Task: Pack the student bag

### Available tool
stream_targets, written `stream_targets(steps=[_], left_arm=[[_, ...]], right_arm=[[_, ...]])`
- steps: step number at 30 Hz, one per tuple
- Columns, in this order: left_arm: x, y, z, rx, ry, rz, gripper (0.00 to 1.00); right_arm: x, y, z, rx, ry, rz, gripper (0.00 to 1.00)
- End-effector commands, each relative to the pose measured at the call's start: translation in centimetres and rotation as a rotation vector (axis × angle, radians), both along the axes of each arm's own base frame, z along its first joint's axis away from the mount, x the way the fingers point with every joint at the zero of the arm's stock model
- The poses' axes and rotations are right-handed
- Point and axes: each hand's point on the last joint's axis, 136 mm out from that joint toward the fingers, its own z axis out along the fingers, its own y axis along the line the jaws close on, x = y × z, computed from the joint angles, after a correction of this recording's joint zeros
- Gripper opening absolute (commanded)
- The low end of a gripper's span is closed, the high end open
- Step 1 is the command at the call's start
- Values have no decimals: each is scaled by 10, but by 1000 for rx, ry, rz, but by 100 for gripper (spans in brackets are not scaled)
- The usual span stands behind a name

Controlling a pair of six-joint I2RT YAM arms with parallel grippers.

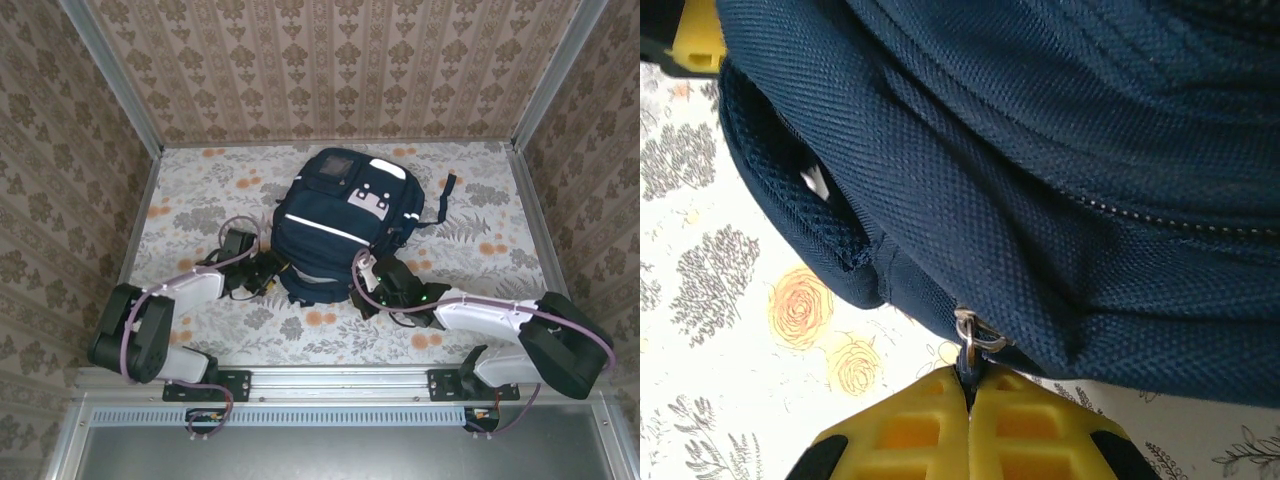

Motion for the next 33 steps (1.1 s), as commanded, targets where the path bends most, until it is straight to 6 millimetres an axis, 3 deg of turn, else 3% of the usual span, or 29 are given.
stream_targets(steps=[1, 6, 9, 12, 20, 26, 28, 33], left_arm=[[-3, 3, 29, 65, -87, -90, 72], [4, 18, 64, 126, -224, -82, 78], [17, 22, 71, 132, -242, -61, 79], [30, 21, 63, 161, -190, -64, 79], [62, -17, 40, 85, -50, -114, 75], [61, -42, 32, 55, -57, -155, 66], [62, -36, 30, 70, -49, -154, 67], [77, 4, 39, 136, -91, -33, 66]], right_arm=[[2, -12, 16, 34, -43, -72, 0], [-2, -29, 22, 50, -63, -129, 0], [-3, -35, 20, 52, -63, -150, 0], [-1, -44, 17, 45, -65, -200, 0], [12, -80, 26, 83, -92, -353, 0], [17, -94, 19, 83, -67, -373, 0], [17, -93, 17, 78, -63, -365, 0], [18, -94, 11, 75, -55, -366, 0]])
